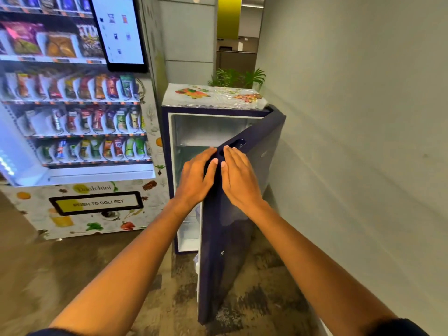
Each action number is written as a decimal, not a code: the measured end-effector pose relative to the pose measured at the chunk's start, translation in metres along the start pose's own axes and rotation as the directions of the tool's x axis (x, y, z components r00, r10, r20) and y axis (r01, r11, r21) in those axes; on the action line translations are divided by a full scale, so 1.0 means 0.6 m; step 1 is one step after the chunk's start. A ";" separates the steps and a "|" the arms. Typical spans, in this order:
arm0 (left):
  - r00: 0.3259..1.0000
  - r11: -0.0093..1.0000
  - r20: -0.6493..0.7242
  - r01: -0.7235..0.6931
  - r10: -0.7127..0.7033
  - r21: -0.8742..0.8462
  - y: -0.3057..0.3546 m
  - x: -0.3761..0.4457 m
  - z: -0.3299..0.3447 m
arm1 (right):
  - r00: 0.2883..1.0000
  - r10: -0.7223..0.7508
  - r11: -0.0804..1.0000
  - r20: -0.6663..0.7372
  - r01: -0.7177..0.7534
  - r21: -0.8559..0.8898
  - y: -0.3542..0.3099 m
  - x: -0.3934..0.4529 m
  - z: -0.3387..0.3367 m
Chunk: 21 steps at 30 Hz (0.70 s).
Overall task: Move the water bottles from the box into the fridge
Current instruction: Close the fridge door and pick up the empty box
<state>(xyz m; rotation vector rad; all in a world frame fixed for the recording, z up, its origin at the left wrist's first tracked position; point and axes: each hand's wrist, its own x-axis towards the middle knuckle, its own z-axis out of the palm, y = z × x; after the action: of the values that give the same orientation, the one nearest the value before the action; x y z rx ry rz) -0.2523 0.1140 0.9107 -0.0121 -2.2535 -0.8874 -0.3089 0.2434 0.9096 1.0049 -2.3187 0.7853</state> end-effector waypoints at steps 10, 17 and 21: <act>0.990 0.868 -0.142 0.060 0.012 0.493 -0.082 0.051 -0.006 | 0.959 -0.264 0.961 0.106 0.252 0.111 0.045 0.086 0.095; 0.974 0.731 -0.194 0.214 -0.113 0.648 -0.138 0.116 -0.014 | 0.994 -0.034 0.999 0.105 0.030 0.039 0.217 0.179 0.143; 0.950 0.656 -0.262 0.308 -0.171 0.689 -0.179 0.158 -0.004 | 0.979 -0.106 0.988 0.173 0.124 -0.097 0.283 0.240 0.159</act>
<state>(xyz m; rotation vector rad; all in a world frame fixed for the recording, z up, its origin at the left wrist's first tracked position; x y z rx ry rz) -0.3490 0.0085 0.9065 0.7231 -2.3133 -0.0396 -0.5463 0.2054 0.8793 1.1847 -2.3892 0.5424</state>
